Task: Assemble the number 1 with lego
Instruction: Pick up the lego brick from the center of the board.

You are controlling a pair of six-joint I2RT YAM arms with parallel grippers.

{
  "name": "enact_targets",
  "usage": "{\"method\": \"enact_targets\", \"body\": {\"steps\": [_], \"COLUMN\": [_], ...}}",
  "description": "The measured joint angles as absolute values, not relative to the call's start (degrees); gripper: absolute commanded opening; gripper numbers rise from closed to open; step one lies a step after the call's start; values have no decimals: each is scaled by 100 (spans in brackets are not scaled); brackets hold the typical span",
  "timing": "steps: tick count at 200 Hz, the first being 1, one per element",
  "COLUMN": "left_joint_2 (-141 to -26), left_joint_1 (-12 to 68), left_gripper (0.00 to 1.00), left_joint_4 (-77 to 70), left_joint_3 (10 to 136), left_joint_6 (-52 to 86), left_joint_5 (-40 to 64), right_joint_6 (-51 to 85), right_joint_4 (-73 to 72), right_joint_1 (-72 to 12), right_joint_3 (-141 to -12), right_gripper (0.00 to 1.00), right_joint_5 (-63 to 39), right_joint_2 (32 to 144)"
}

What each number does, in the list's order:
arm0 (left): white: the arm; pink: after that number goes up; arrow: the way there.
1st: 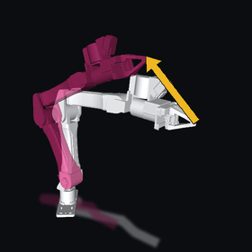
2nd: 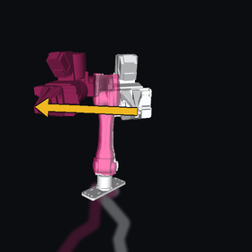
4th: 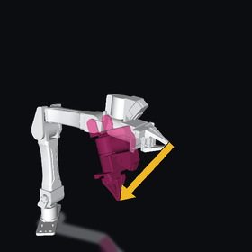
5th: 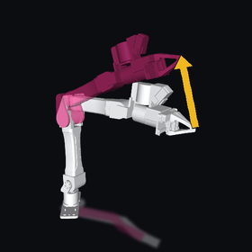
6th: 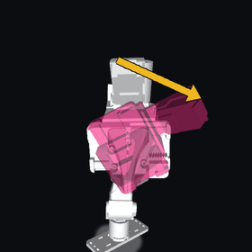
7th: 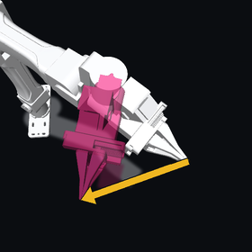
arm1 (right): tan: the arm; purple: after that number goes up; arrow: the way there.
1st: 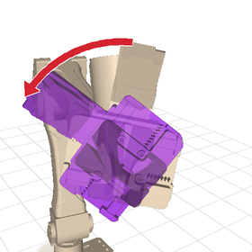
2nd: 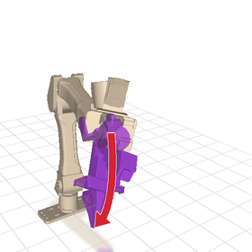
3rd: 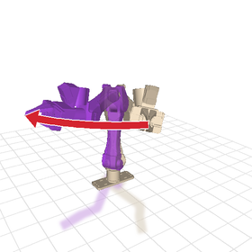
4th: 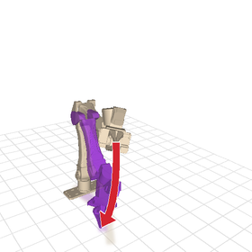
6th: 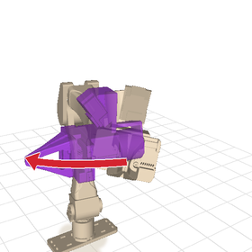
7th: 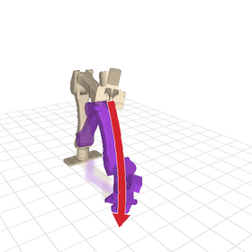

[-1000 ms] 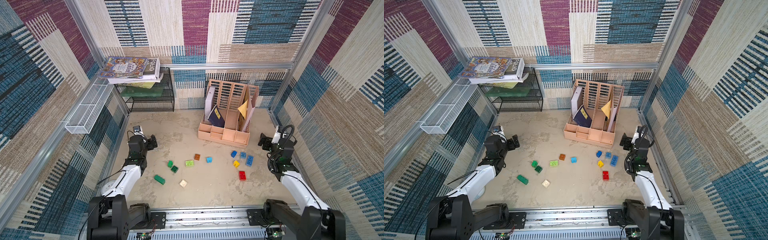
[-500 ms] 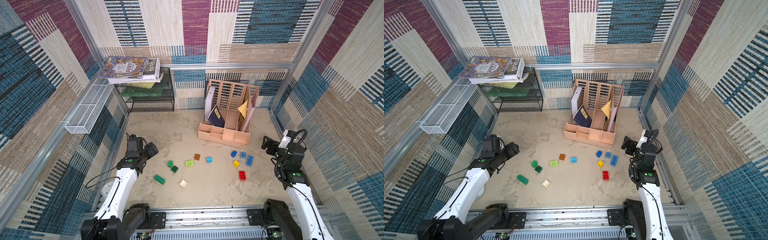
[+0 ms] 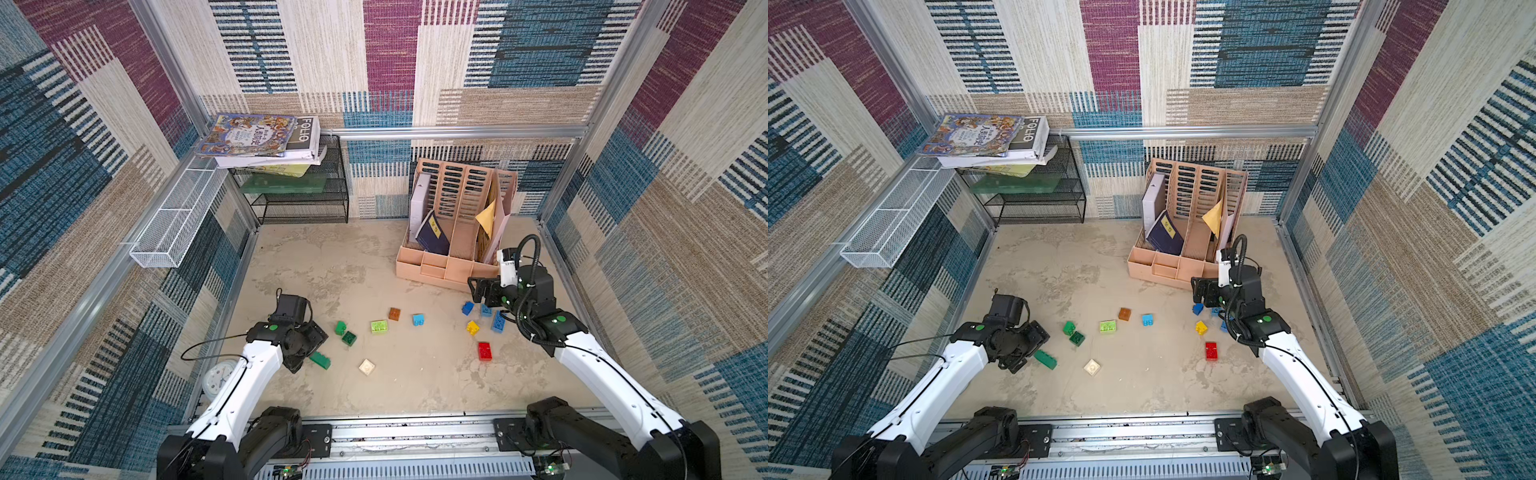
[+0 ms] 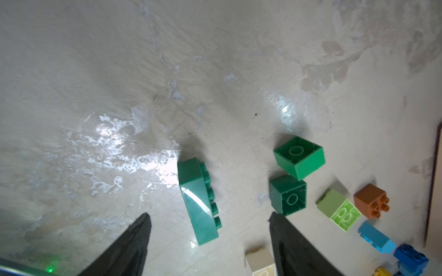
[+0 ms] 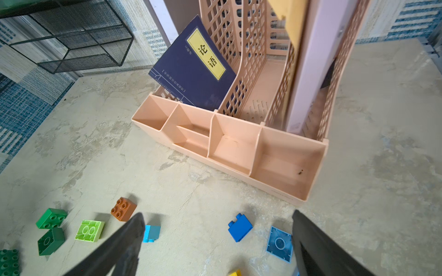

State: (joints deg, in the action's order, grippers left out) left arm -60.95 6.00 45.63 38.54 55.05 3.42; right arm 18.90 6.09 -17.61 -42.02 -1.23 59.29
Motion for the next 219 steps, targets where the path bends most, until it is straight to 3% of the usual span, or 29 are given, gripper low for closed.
{"method": "enact_targets", "body": {"steps": [62,112,129,171,219], "left_joint_2": [-6803,-7017,-6956,-6331,-4954], "left_joint_1": [624,628,628,628,633], "left_gripper": [52,22,15,11,9], "left_joint_4": [4128,3677,3562,3404,2366], "left_joint_3": [3583,3437,3382,3323,3188], "left_joint_6": [5944,6040,6042,5883,5612], "left_joint_5": [377,462,478,604,1144], "right_joint_6": [1804,1715,1667,1474,803], "right_joint_4": [696,738,738,642,462], "right_joint_1": [-1953,-1975,-2023,-2416,-3850], "right_joint_3": [-4386,-4558,-4676,-4893,-5437], "right_gripper": [97,98,98,97,95], "right_joint_5": [-38,-38,-130,-655,-1131], "right_joint_2": [6108,6252,6346,6547,7251]}}
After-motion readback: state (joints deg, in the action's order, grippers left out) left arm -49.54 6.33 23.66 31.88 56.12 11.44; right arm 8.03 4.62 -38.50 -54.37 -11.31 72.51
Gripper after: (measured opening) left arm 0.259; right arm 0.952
